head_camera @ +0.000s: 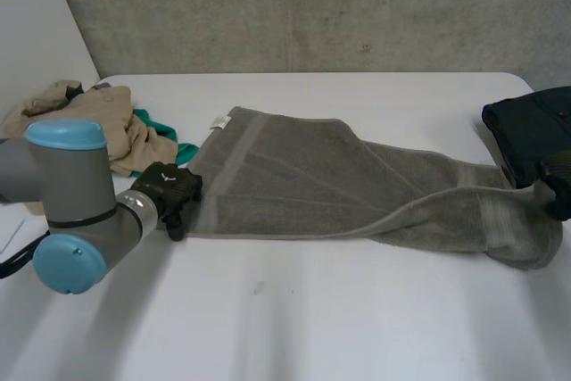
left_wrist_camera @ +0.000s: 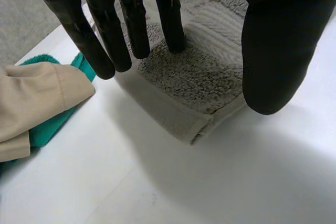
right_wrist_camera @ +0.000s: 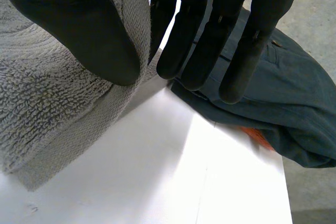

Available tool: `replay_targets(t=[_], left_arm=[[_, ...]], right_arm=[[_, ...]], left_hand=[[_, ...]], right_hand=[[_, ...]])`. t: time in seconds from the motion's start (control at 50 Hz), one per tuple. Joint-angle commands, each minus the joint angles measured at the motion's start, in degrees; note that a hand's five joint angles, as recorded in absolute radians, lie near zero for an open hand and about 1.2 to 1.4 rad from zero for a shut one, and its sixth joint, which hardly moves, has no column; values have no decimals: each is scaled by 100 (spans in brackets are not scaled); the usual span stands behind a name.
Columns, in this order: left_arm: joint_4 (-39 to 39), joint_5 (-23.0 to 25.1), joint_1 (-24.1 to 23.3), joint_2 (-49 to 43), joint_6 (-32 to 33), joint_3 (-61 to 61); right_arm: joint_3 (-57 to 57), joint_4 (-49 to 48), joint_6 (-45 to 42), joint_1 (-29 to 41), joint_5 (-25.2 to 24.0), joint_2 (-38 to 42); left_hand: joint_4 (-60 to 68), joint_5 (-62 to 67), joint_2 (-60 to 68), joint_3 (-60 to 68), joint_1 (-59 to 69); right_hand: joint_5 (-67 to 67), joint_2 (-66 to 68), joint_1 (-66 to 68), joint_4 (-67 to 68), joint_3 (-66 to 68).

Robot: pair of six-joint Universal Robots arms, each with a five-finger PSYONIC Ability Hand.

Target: Fold the laundry.

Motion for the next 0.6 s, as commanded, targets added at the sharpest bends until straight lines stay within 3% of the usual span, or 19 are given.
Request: replay_targets(t=[0.02, 0.36, 0.4, 0.46, 0.6], left_arm=[[-10, -242, -33, -214, 43, 186], [403, -356, -130, -310, 280, 133], [420, -356, -147, -328, 306, 133], [482, -374, -165, -311, 324, 142], [702, -295, -174, -153, 254, 81]], right_arm=[[5, -10, 3, 2, -6, -32], [40, -10, 3, -16, -41, -40], [49, -10, 3, -7, -41, -40], [66, -10, -6, 10, -41, -40], [75, 17, 3, 72, -58, -49]], left_hand=[[939, 960, 947, 902, 885], [1832, 1853, 1839, 1795, 1778], [2418, 2439, 2425, 2381, 2364], [5037, 5058, 5045, 5000, 4983], [5044, 5065, 5051, 5007, 4990]], right_hand=[[1350, 1216, 1513, 1135, 1185], [1350, 1216, 1513, 1135, 1185], [1350, 1216, 1513, 1135, 1185], [1350, 1216, 1513, 1135, 1185], [1350, 1216, 1513, 1135, 1185]])
